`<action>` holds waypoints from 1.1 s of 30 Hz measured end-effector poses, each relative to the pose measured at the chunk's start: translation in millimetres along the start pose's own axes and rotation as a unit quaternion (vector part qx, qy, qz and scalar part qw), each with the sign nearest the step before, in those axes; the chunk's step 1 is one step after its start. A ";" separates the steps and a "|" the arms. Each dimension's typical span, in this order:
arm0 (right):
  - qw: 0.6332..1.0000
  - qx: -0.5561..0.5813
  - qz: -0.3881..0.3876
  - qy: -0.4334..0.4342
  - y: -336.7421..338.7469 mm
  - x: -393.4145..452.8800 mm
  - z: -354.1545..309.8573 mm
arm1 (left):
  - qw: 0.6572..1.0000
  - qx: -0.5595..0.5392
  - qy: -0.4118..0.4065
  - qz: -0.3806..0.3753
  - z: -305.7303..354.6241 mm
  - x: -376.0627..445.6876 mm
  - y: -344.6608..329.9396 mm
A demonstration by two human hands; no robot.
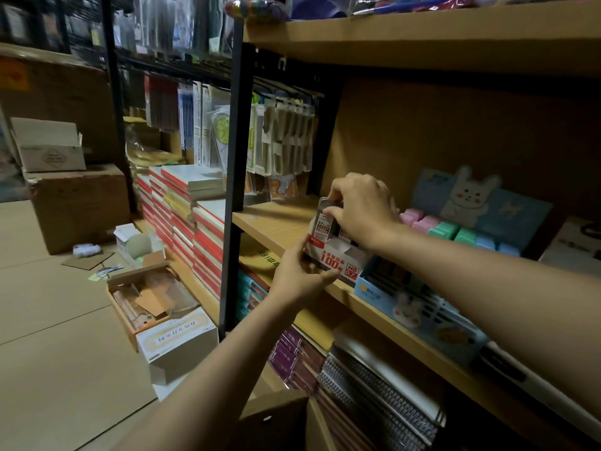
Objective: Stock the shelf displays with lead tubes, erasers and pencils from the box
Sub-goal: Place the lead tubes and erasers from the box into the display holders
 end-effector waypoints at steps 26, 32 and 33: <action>0.972 0.220 -0.087 -0.006 -25.0 -218.1 9.7 | 0.965 0.227 0.120 -0.061 -109.7 -144.5 50.8; 0.987 0.131 0.025 0.088 58.4 -67.0 -5.3 | 0.985 0.165 0.043 -0.015 -43.8 -85.7 48.7; 0.990 0.108 0.009 0.091 56.7 -49.5 -5.8 | 0.985 0.167 0.027 -0.012 -33.1 -75.4 43.9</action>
Point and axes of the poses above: each hand's wrist, its own x-axis towards the middle knuckle, its own y-axis out of the back of the hand, z = x × y, the point moved 10 cm from there along x, towards the middle knuckle, and after that the axes turned 3 degrees about -z, right-handed, at the moved point
